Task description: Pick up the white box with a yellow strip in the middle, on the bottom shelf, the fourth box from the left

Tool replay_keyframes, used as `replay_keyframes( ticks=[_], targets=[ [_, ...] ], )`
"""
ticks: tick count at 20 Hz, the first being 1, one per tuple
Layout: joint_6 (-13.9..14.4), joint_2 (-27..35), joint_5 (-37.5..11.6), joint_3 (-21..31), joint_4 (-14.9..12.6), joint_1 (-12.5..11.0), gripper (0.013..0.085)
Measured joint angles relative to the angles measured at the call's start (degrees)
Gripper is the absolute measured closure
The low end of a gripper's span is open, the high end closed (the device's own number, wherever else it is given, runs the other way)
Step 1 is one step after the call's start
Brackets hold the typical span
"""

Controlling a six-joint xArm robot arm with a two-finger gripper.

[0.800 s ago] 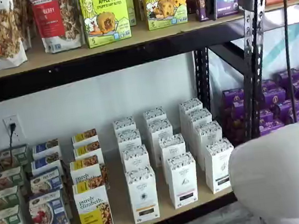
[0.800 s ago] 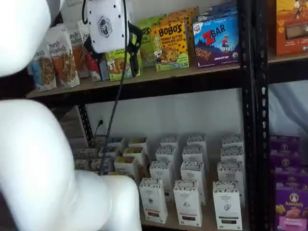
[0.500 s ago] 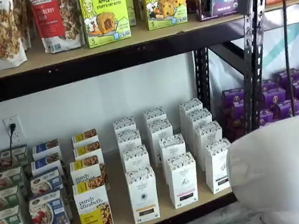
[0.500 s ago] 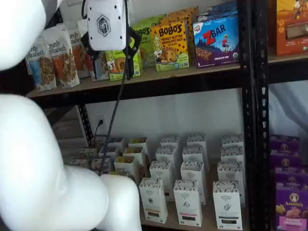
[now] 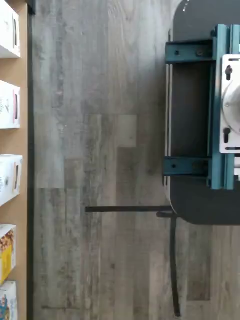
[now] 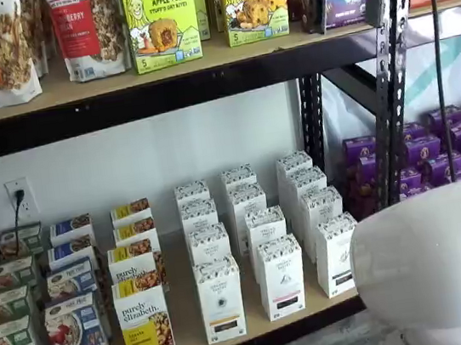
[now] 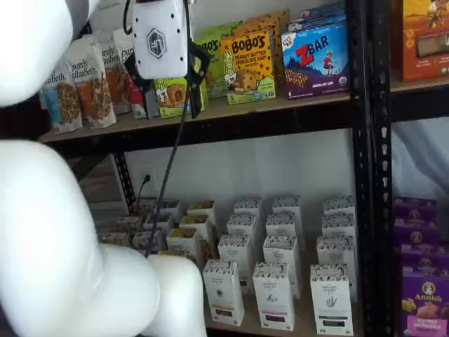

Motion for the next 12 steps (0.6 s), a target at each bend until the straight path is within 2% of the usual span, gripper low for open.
replay_keyframes(
  ticks=[2,9,12],
  targets=[
    [0.3,-0.1,-1.5,1.0,-0.7,0.7,0.0130],
    [3.3,0.0,-6.7,5.4,-4.8,5.4,0.0130],
    [4.8,-0.1,-9.3,7.8,-5.3,7.0,0.0130]
  ],
)
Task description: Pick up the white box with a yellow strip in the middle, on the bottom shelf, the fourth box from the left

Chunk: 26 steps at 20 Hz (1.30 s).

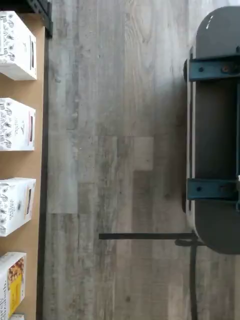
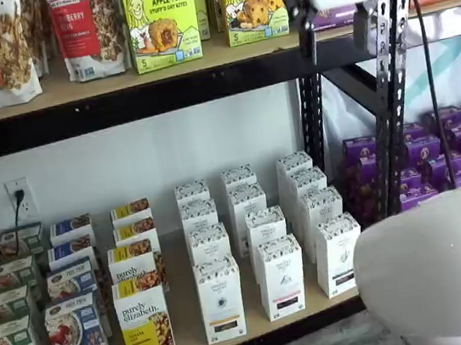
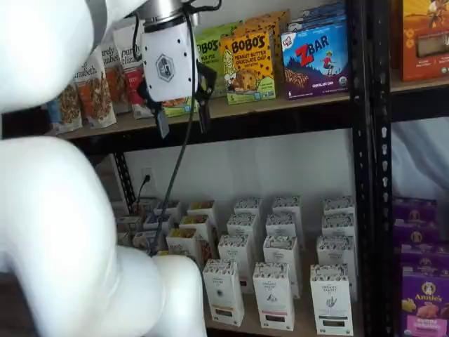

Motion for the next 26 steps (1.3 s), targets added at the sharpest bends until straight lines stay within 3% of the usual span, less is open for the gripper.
replay_keyframes(
  ticks=[5,13,20,26],
  targets=[
    [3.5,0.0,-4.5,4.2,-1.1,3.8,0.0130],
    [9.1,0.7,-13.4,12.0,0.0,9.3,0.0130],
    [12.0,2.6,-21.1,16.6,0.7,12.4,0.0130],
    [14.7,4.8,-29.8,20.6,-0.6,15.2,0.0130]
  ],
)
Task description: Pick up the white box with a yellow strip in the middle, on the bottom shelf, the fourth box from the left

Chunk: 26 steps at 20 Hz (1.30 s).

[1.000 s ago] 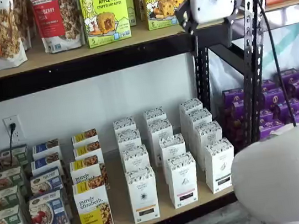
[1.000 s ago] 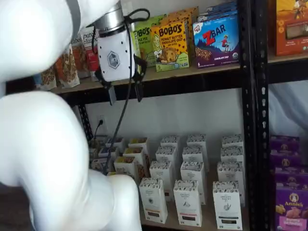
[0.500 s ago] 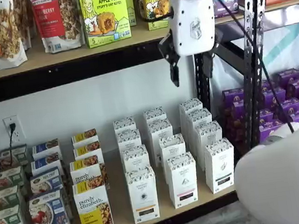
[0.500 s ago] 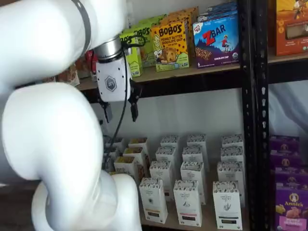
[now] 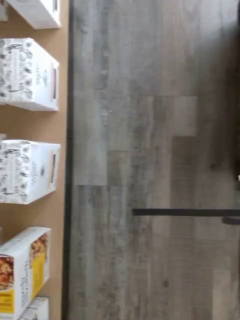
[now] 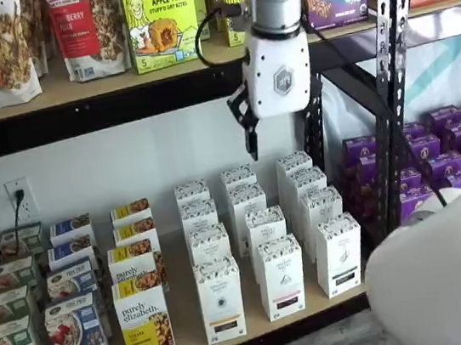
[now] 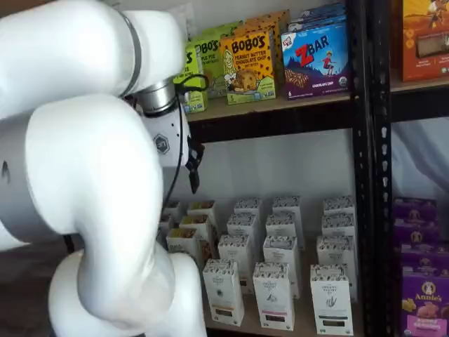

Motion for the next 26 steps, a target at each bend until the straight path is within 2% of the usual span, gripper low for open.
replay_keyframes(
  ticks=[4,6,13,20,26],
  targets=[
    [2.7,2.8,-4.3,1.4,-2.3,1.9,0.0130],
    [3.3,4.2,-6.8,2.1,-2.6,2.4,0.0130],
    [1.8,9.3,-15.0,4.0,0.3,2.2,0.0130],
    [1.7,14.9,-23.2,5.1,0.1,2.2,0.0130],
    [1.2,21.9,-30.2,4.9,1.9,3.2,0.0130]
  ],
)
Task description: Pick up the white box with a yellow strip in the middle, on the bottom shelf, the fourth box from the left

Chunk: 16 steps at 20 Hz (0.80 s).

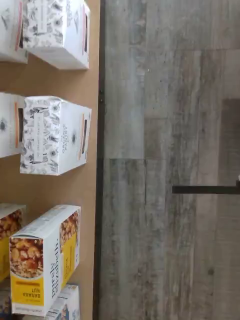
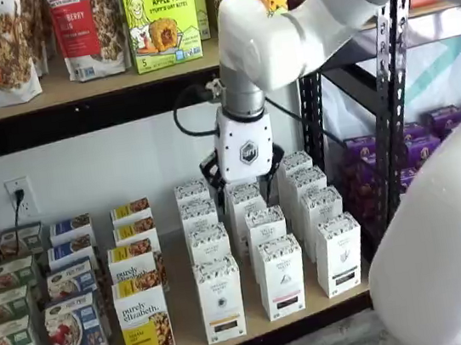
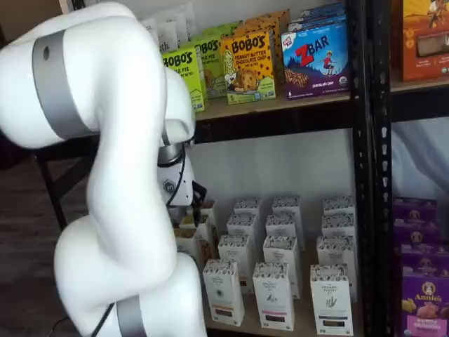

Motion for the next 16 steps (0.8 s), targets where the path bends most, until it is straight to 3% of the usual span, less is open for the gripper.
replay_keyframes(
  ticks=[2,10,16],
  targets=[
    [-1.1,2.0,-2.5,0.0,1.5,0.1,0.0130],
    [-0.7,11.2,-8.5,-3.1,0.3,-0.1,0.0130],
    [-4.5,19.0,-8.9,-7.3,4.5,-0.6,0.0130]
  ],
)
